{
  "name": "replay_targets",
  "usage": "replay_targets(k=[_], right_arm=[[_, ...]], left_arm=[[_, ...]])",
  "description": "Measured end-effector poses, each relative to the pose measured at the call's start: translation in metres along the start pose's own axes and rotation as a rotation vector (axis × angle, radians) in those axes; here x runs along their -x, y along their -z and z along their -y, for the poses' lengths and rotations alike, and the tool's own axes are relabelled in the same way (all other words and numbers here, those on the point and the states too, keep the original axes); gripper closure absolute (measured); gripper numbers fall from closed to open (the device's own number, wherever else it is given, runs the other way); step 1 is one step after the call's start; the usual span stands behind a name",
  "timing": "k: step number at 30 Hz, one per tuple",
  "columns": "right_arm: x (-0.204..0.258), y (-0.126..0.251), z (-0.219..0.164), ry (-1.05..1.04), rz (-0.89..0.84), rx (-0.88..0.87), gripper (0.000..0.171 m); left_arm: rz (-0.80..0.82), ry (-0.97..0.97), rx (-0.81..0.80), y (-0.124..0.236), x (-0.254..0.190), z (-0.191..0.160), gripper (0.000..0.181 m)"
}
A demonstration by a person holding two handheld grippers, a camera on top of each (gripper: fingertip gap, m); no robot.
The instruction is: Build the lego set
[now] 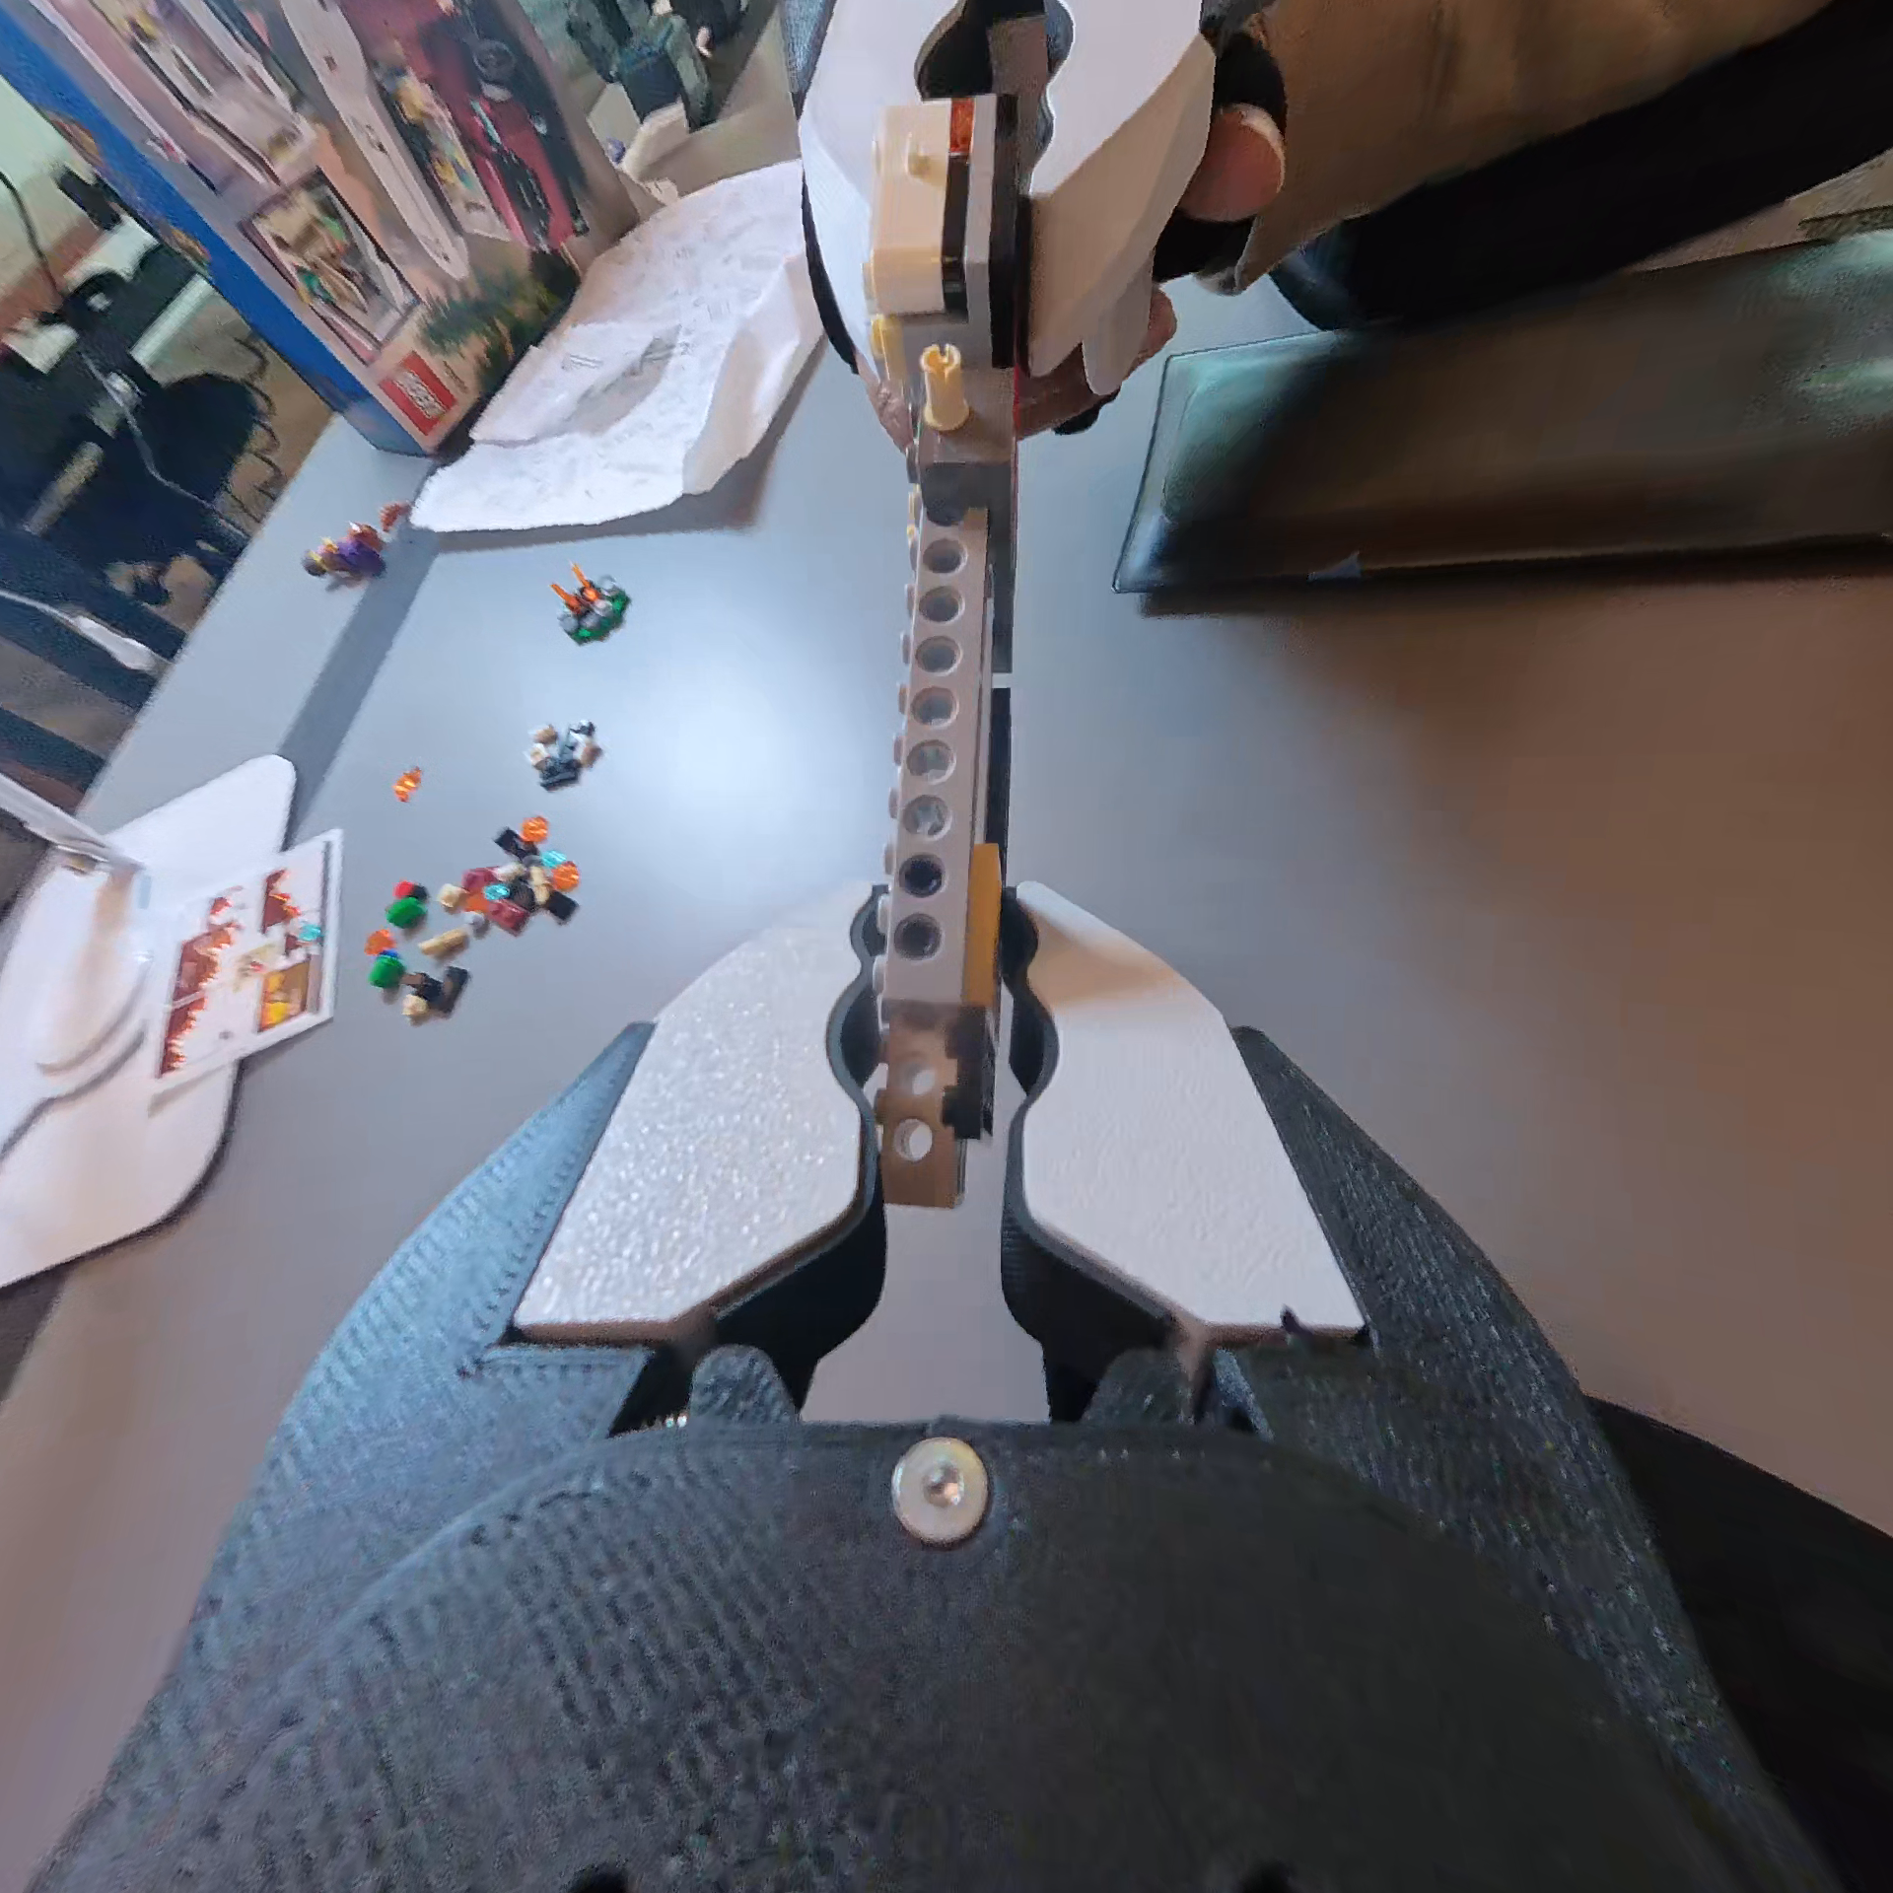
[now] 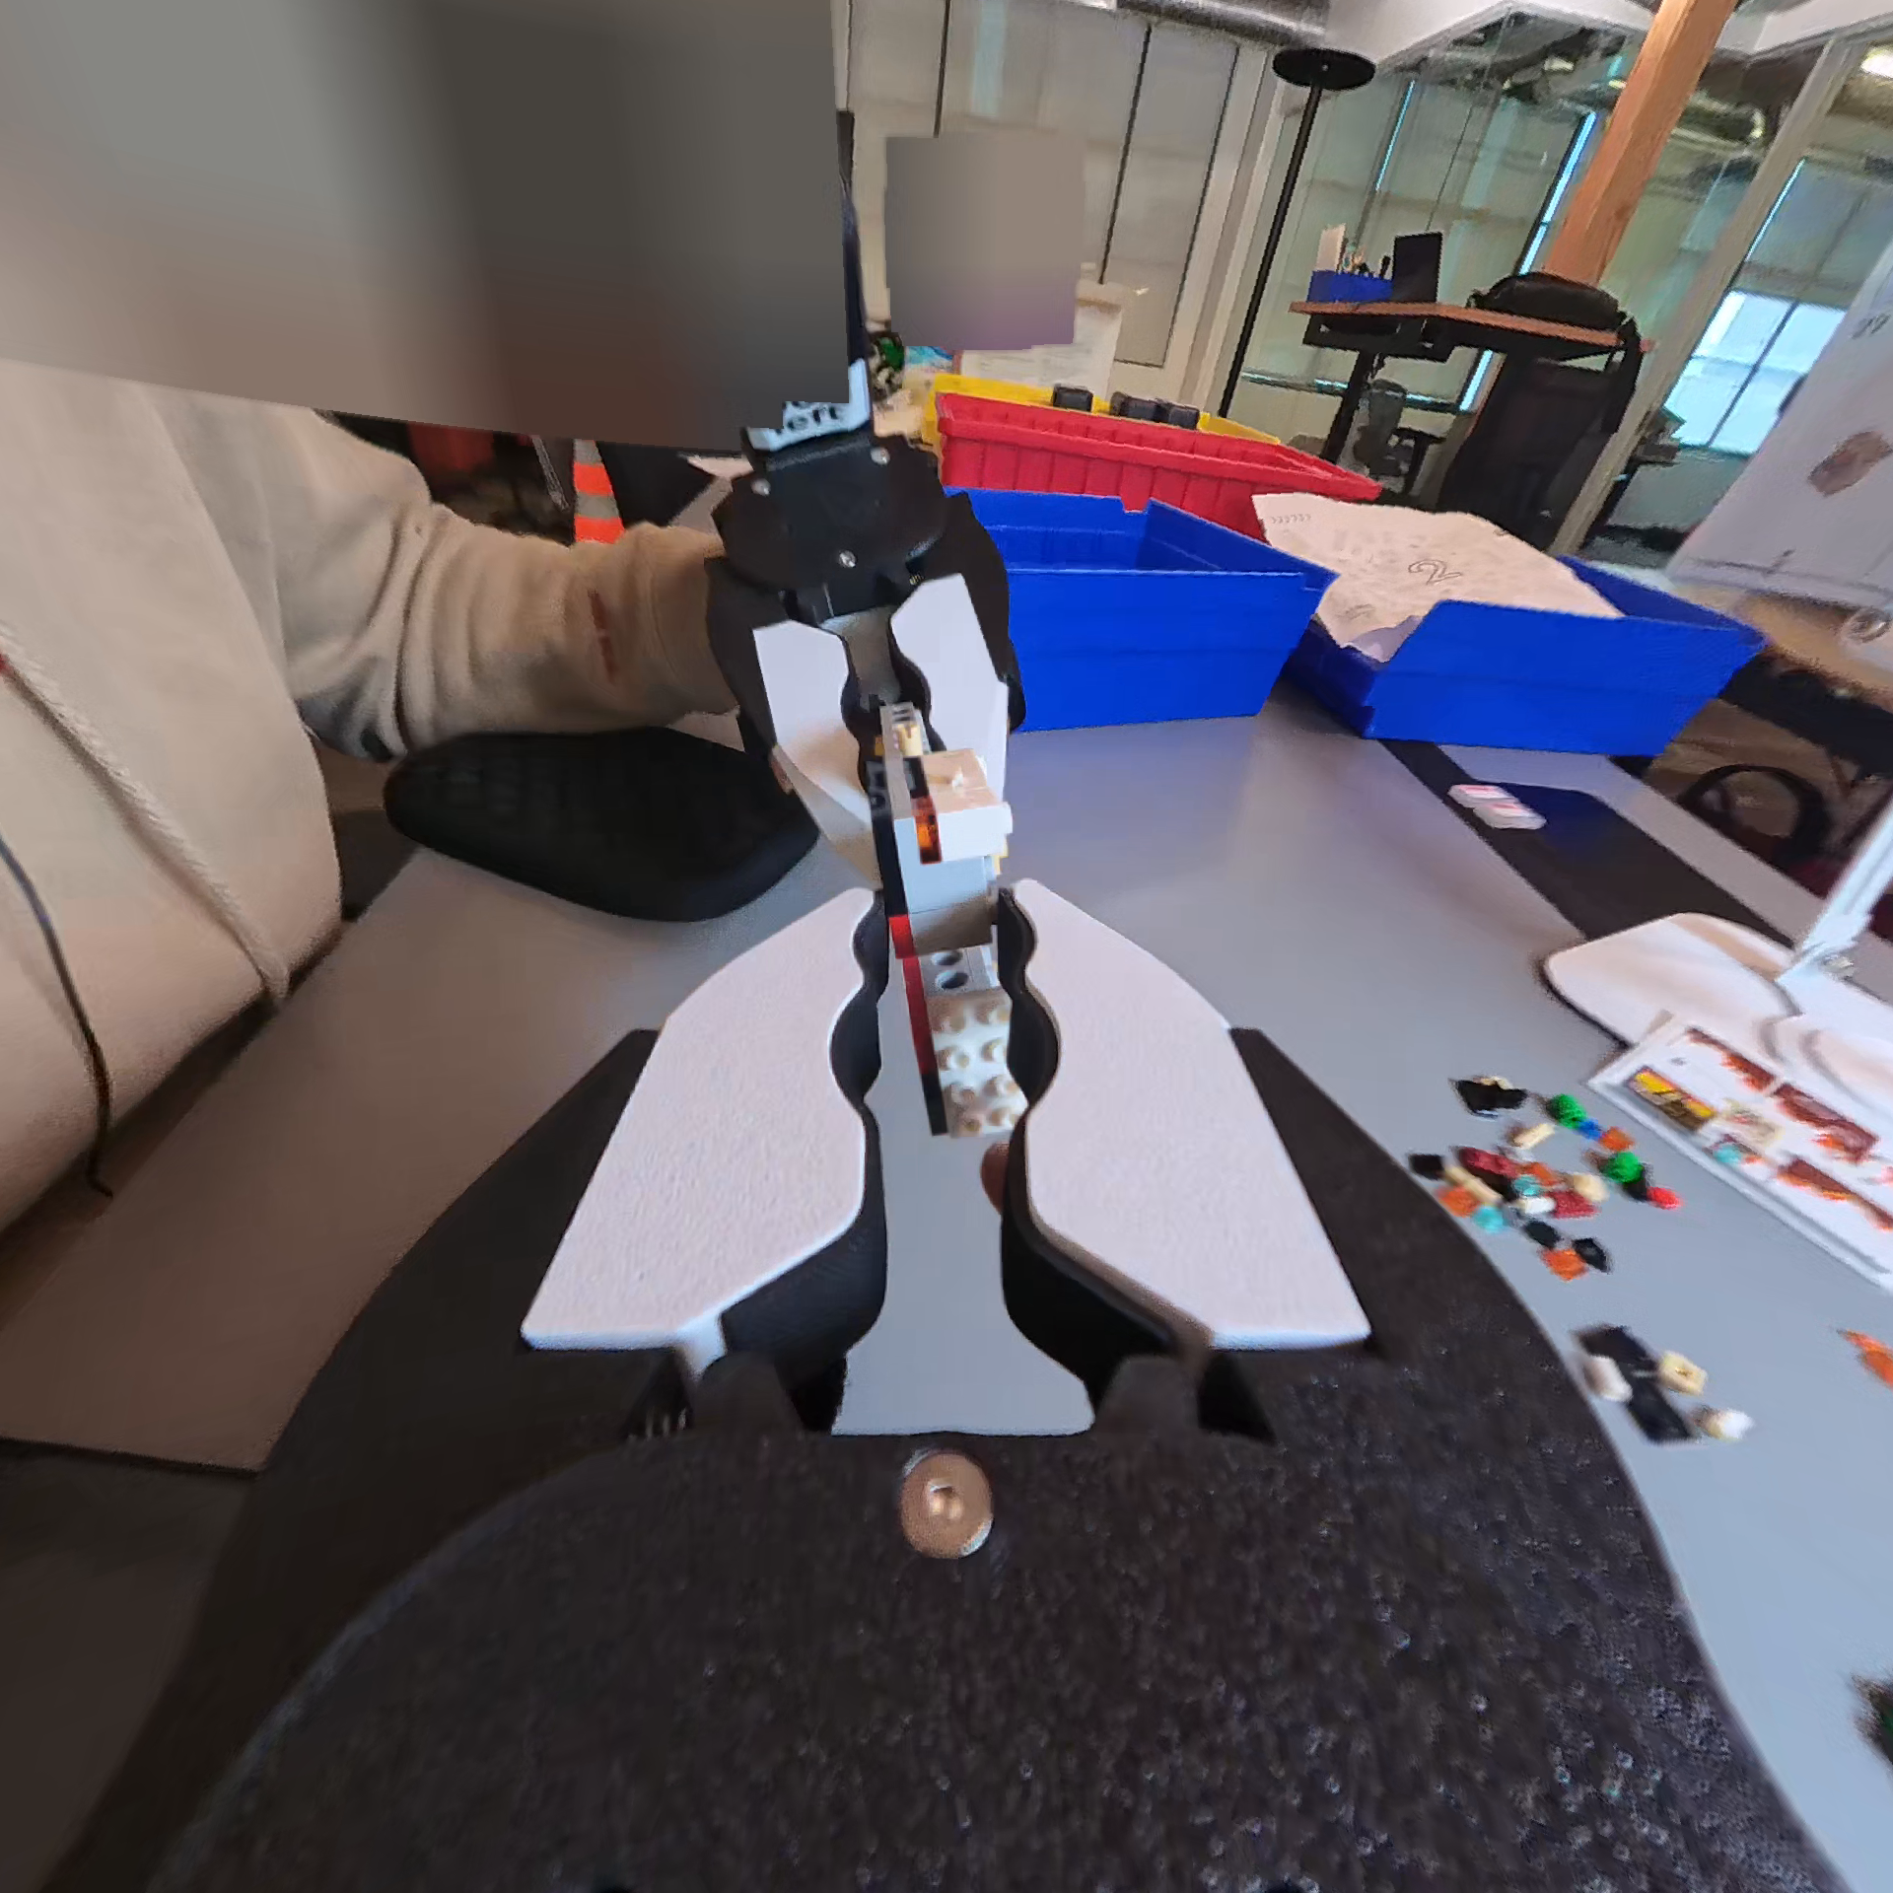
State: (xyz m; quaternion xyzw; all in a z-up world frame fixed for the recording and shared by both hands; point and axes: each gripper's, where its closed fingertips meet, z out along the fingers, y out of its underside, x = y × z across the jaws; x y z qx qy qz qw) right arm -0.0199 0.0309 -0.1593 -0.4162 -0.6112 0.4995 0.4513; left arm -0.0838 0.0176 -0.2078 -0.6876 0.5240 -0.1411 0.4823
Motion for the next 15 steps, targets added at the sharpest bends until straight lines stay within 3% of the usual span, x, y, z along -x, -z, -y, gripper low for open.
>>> replay_targets(k=[6, 11, 15], right_arm=[[-0.005, 0.011, 0.012, 0.304, -0.124, 0.147, 0.136], [0.005, 0.004, 0.005, 0.509, -0.141, 0.285, 0.136], [0.016, -0.008, -0.002, 0.508, -0.089, 0.26, 0.146]], left_arm=[[0.16, -0.167, 0.06, 0.011, 0.01, 0.012, 0.16], [0.227, -0.28, 0.119, 0.011, 0.01, 0.013, 0.16], [0.194, -0.297, 0.097, 0.009, 0.001, 0.016, 0.16]])
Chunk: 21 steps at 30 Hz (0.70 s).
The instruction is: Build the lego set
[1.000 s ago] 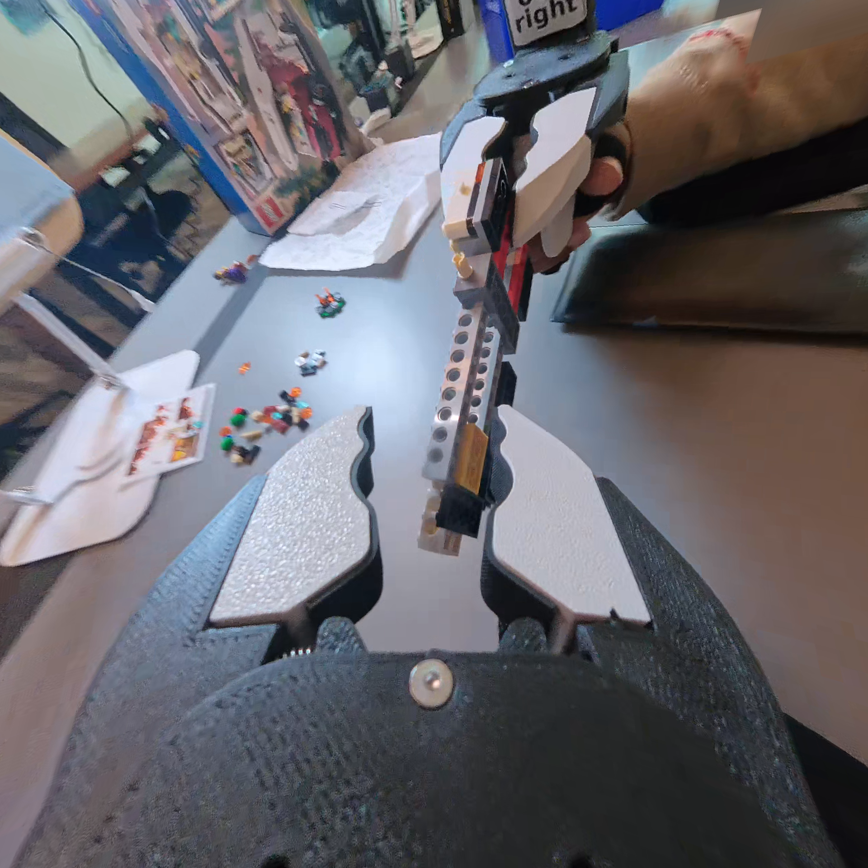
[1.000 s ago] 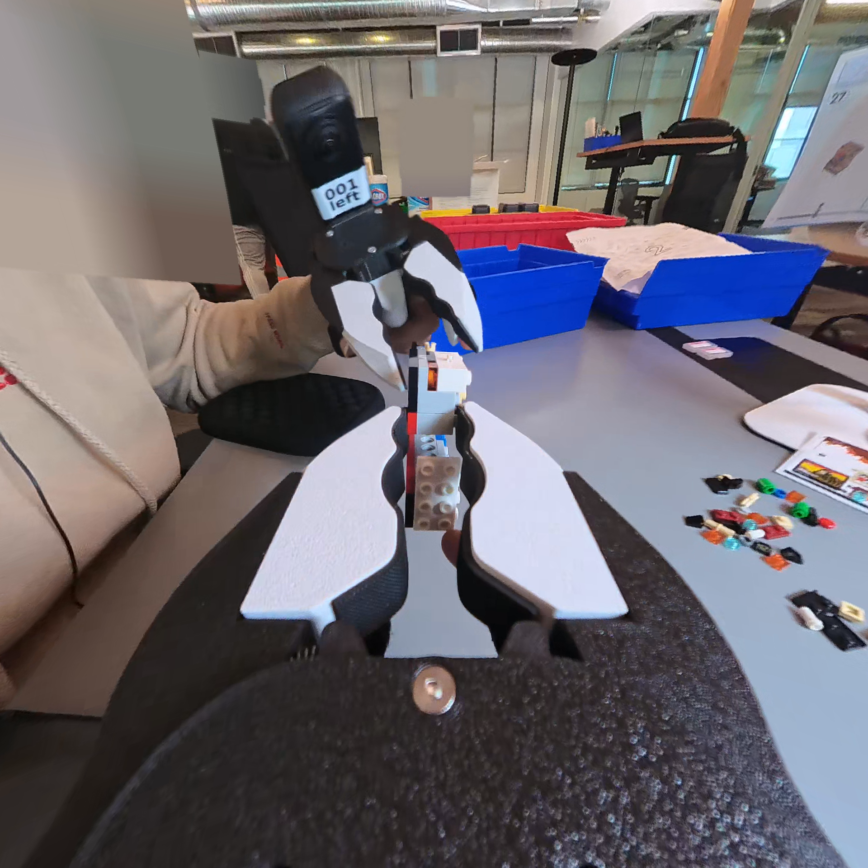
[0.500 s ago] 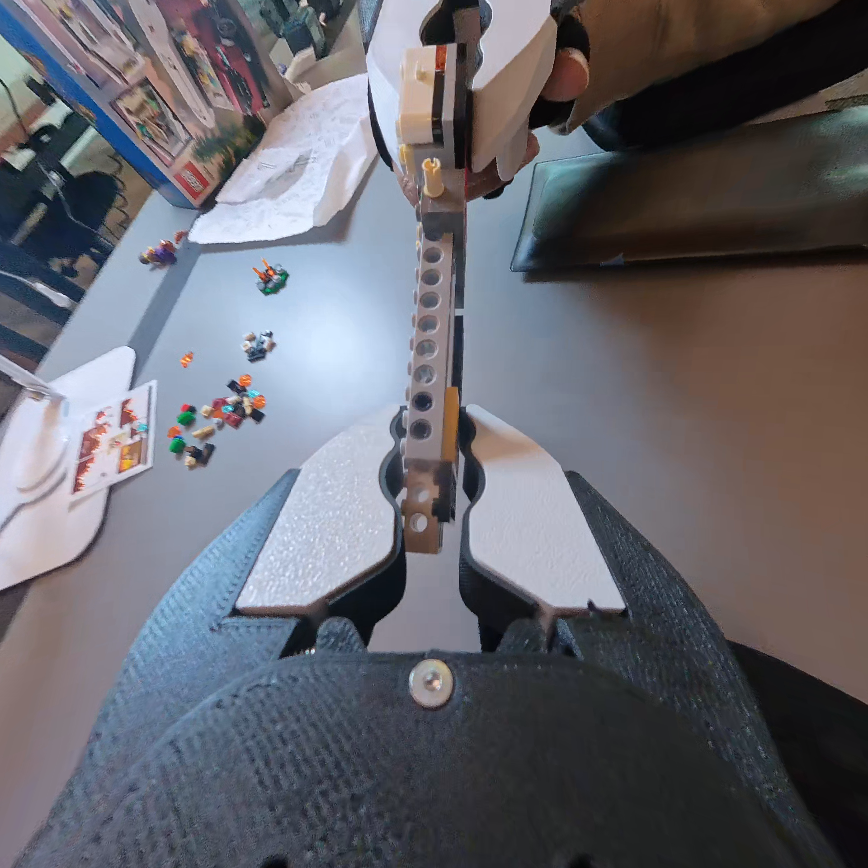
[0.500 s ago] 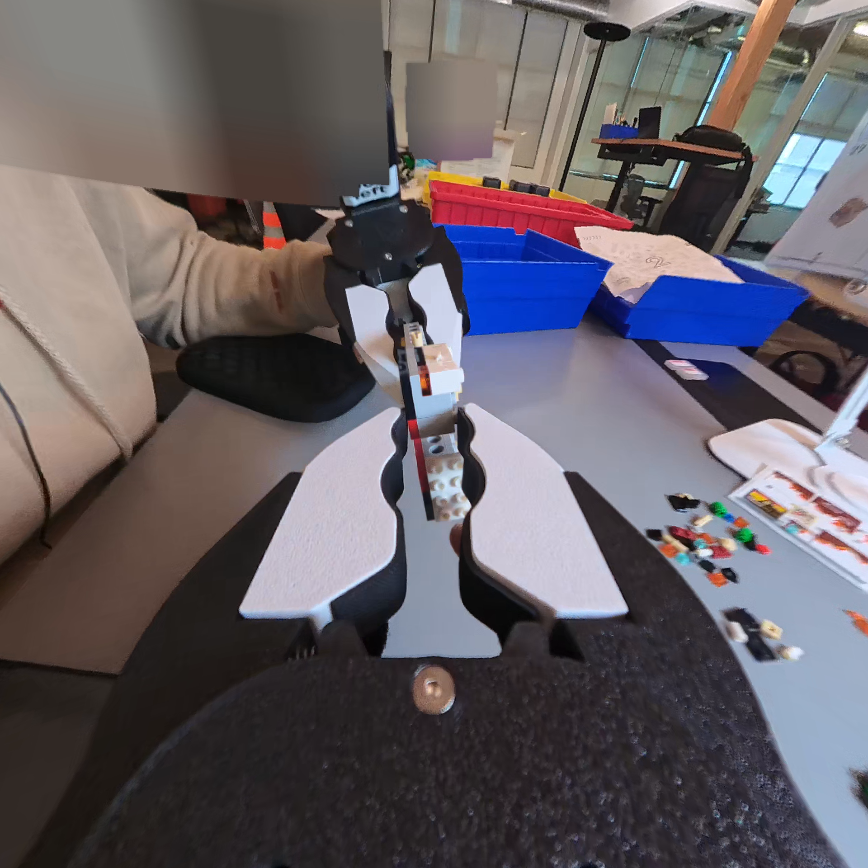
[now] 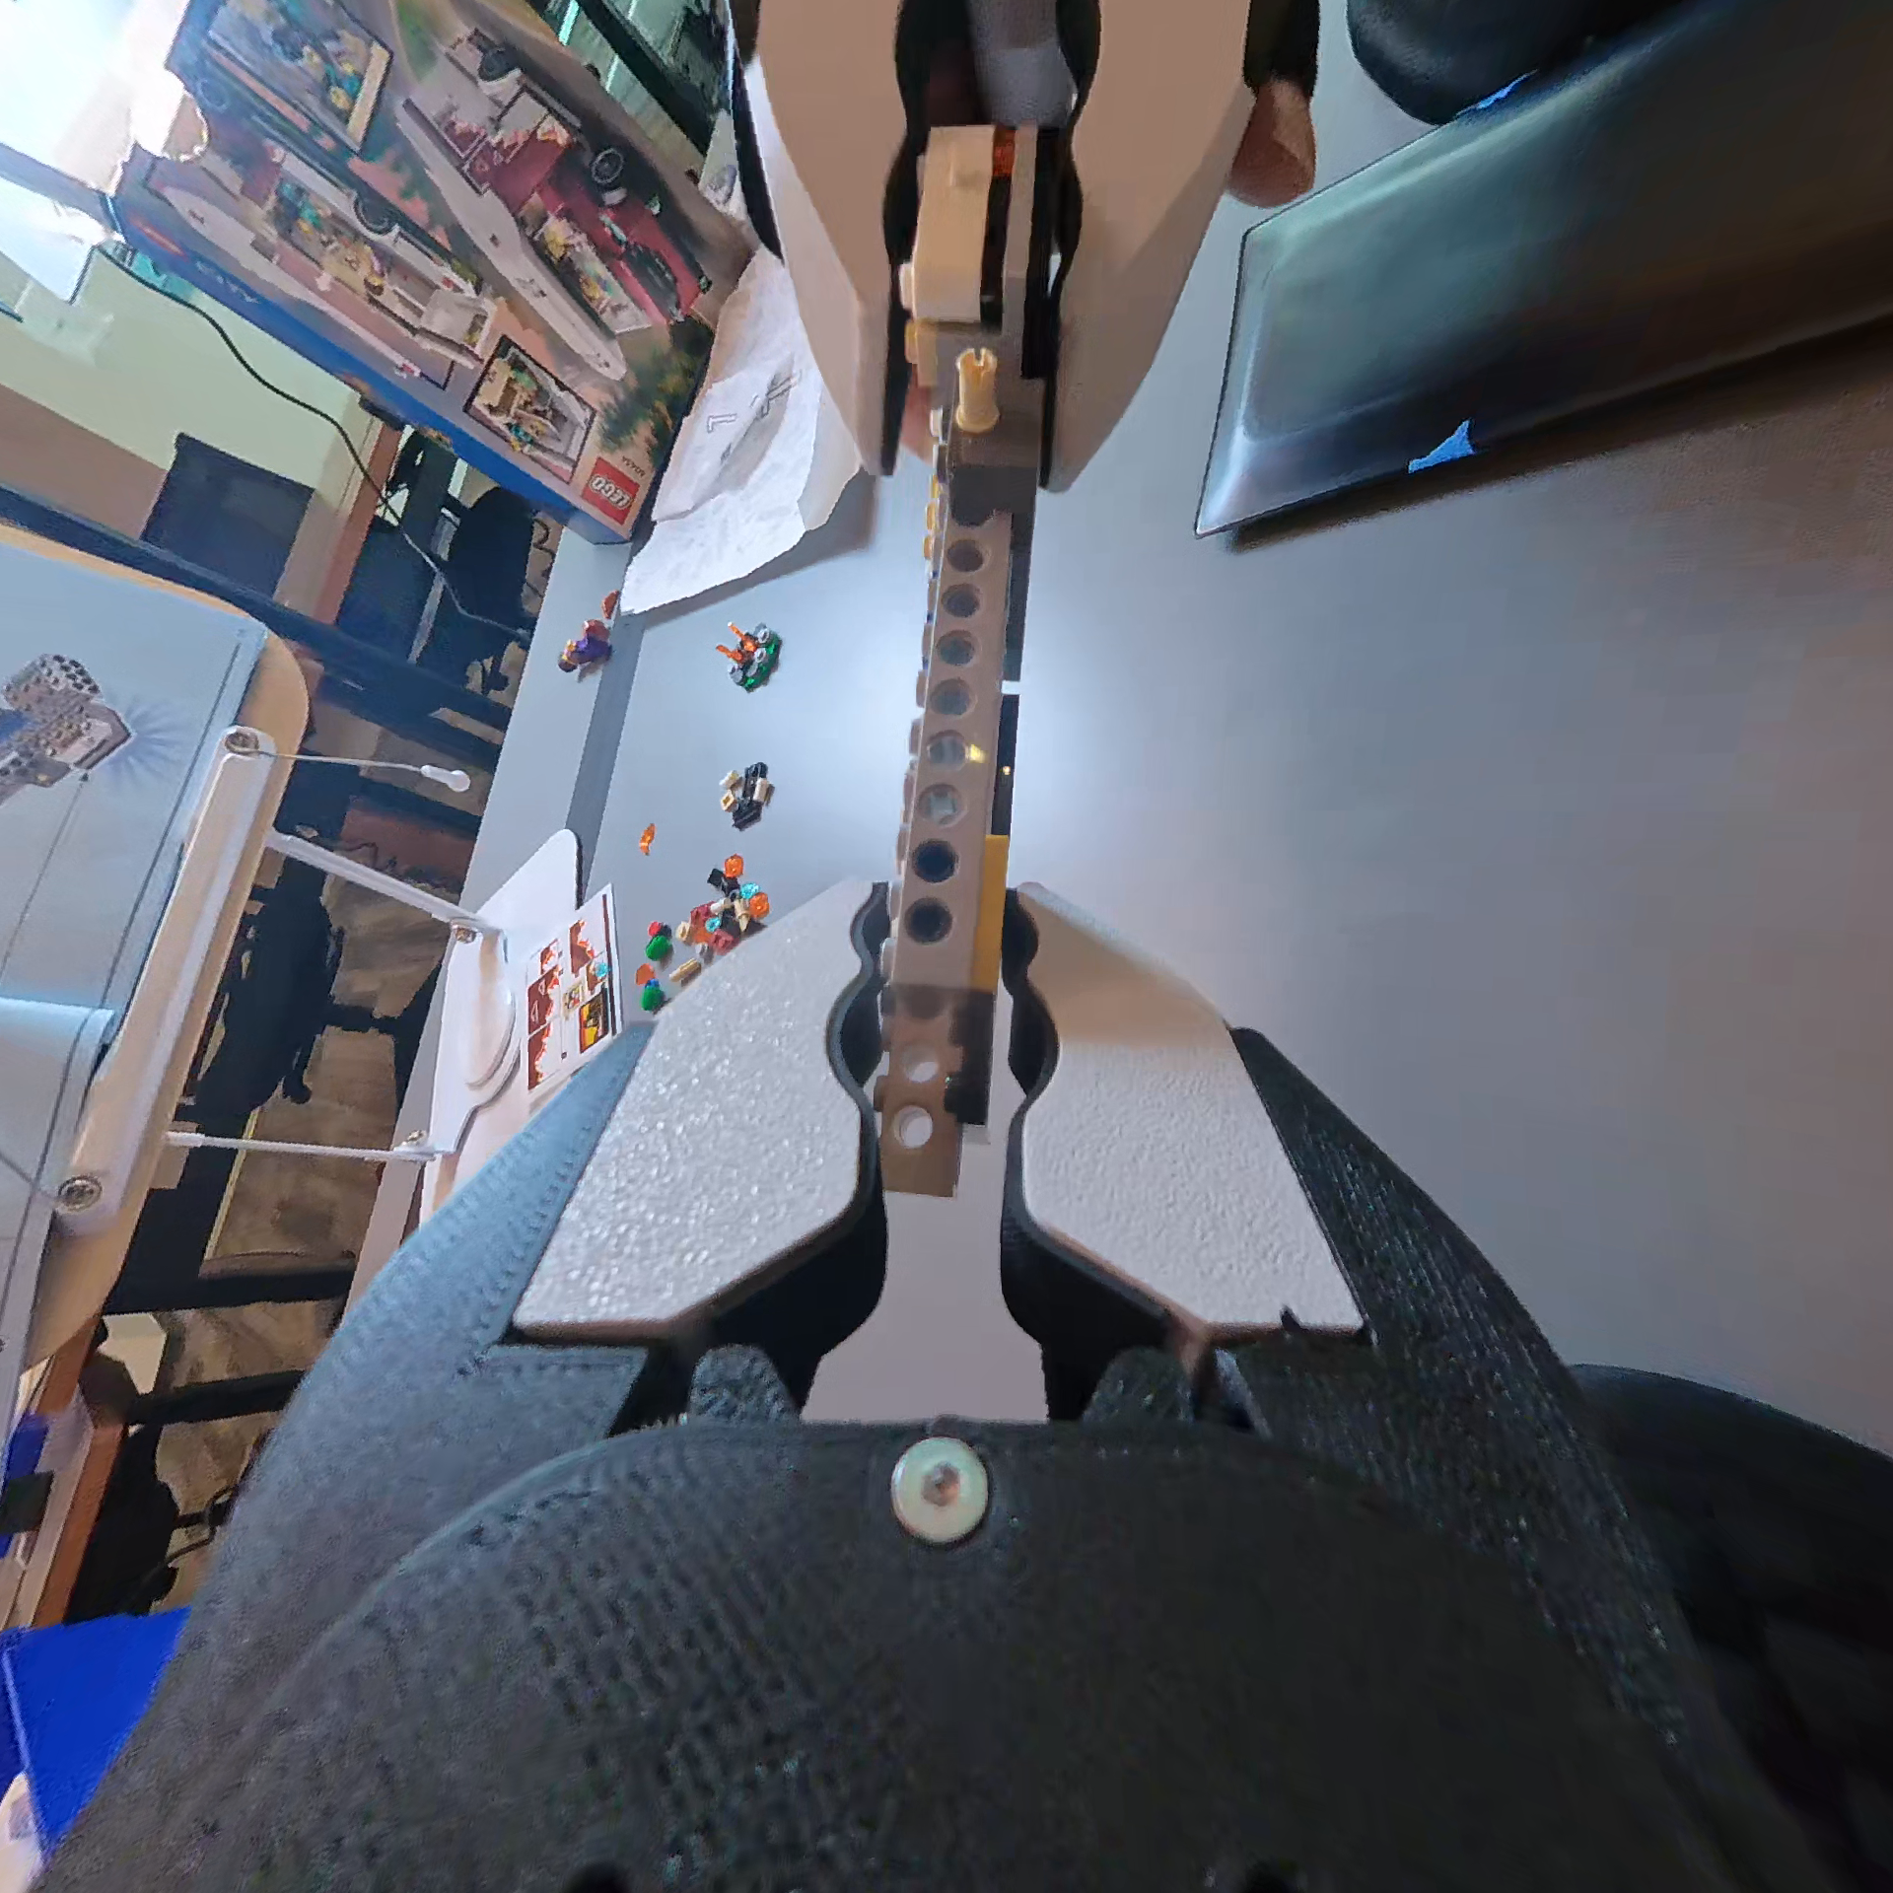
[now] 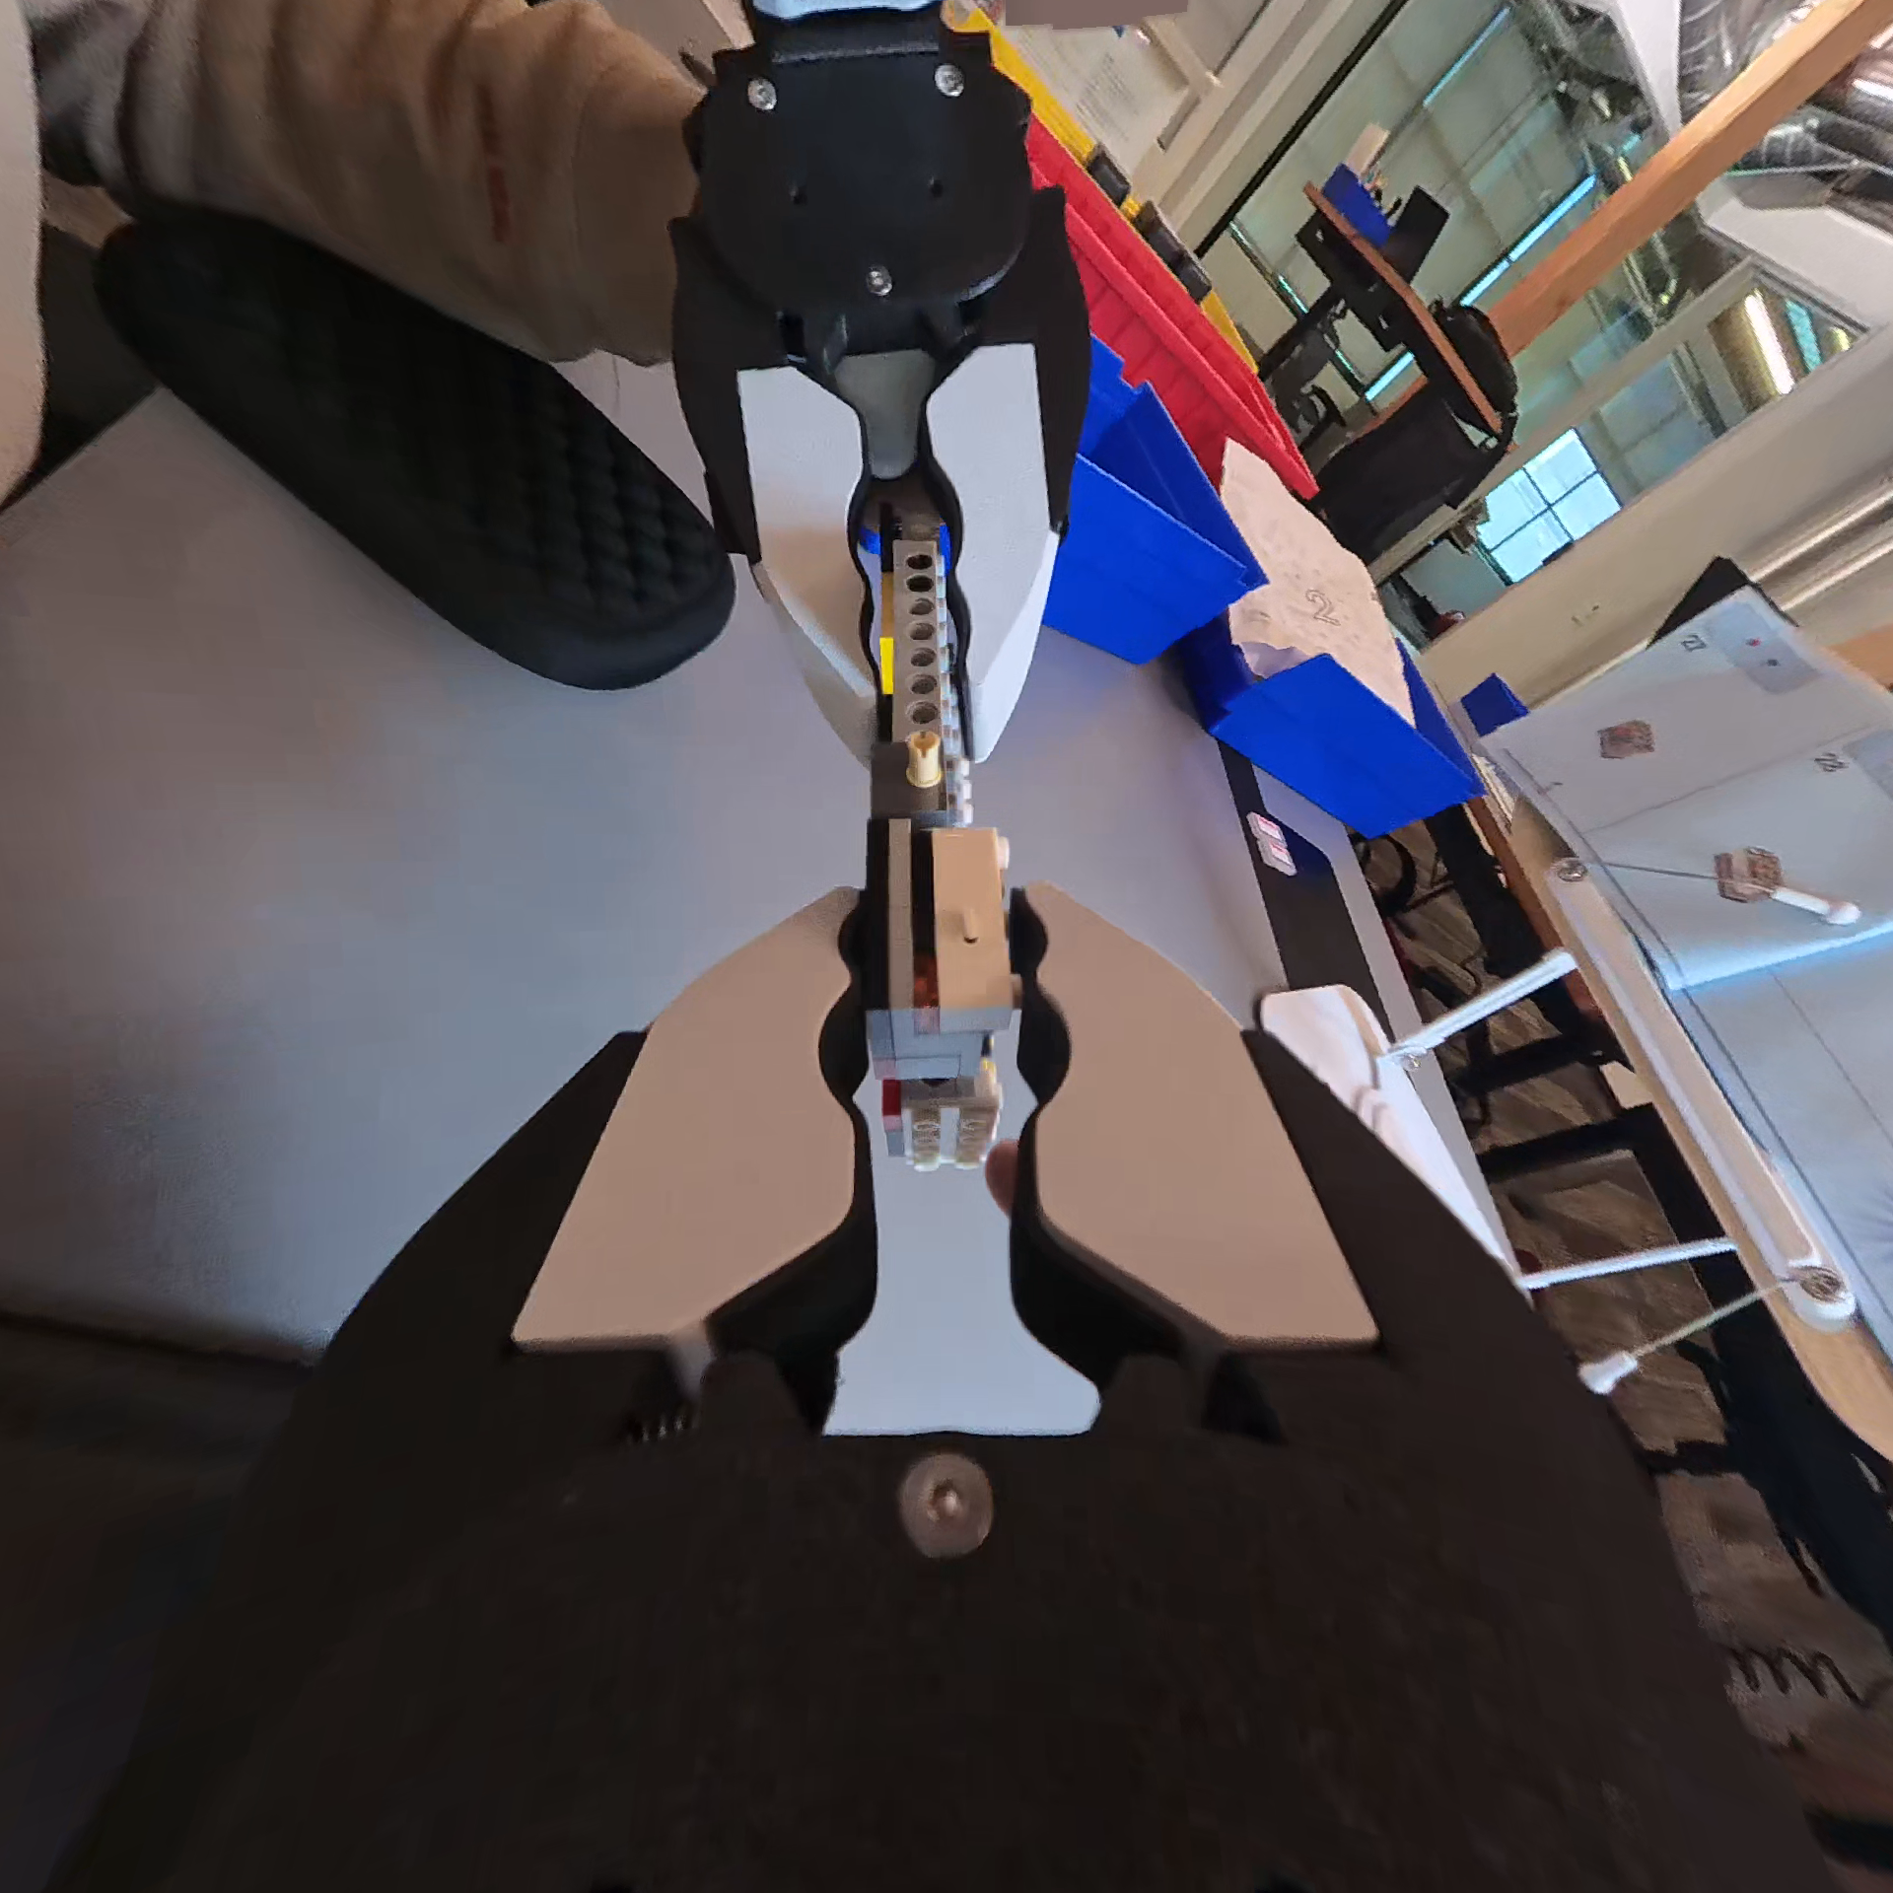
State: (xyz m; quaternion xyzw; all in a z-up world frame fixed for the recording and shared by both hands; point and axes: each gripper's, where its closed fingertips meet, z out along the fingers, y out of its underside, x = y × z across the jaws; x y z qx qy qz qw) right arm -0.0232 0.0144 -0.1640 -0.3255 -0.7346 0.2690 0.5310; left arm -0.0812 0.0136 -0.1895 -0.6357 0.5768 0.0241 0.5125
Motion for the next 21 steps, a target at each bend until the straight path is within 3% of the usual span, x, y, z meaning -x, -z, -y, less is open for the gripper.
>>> replay_targets(k=[21], right_arm=[[0.002, -0.009, -0.006, -0.012, -0.033, -0.012, 0.148]], left_arm=[[-0.047, 0.073, 0.002, 0.0, -0.001, -0.011, 0.16]])
